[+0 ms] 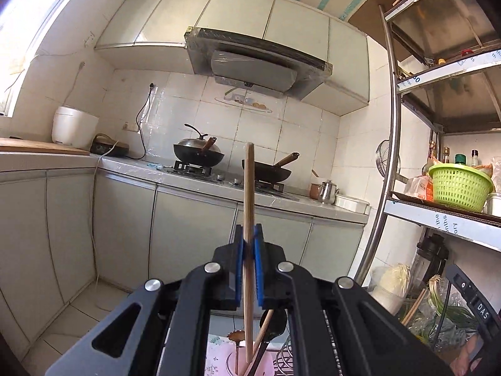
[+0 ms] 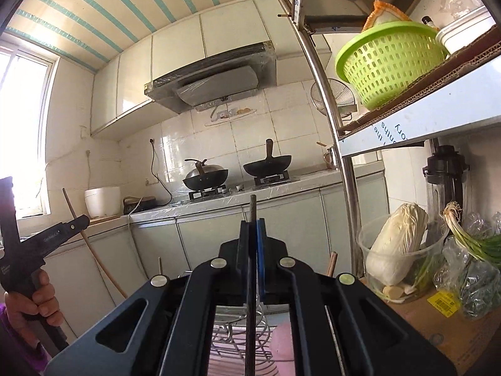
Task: Organize utensils
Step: 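Lift the wooden chopstick into the pink cup while the right tool carries the dark chopstick to the other cup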
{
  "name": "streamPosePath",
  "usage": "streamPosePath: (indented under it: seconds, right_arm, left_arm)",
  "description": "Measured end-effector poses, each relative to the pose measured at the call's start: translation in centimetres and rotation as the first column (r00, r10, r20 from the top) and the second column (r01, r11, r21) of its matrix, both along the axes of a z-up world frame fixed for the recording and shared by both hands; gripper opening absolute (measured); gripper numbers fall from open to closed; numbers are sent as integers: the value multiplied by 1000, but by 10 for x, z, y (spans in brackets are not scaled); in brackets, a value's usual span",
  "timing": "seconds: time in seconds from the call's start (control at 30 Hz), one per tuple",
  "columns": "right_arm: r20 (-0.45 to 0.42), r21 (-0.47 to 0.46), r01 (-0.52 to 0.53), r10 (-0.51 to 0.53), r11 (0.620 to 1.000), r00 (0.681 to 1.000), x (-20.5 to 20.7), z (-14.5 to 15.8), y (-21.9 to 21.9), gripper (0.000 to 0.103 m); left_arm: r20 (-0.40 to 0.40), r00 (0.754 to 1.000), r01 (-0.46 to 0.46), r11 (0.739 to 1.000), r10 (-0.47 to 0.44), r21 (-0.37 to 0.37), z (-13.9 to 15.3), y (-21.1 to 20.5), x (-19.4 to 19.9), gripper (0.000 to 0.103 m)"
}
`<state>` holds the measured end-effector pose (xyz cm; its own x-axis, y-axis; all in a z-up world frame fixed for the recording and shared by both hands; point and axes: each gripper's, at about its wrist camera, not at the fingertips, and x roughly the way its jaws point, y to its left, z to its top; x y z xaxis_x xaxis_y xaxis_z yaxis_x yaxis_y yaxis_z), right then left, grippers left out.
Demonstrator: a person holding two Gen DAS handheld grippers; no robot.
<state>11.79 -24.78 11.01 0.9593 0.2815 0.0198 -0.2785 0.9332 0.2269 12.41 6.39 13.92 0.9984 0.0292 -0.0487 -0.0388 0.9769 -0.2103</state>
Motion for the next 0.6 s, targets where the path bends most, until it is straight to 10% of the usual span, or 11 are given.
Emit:
streamPosePath:
  seconds: [0.6]
  right_arm:
    - [71,-121,110,-102,987,992,77,-33,17,5]
  left_arm:
    - [-155,986,72,997,-66,29,-78,-6,55,5]
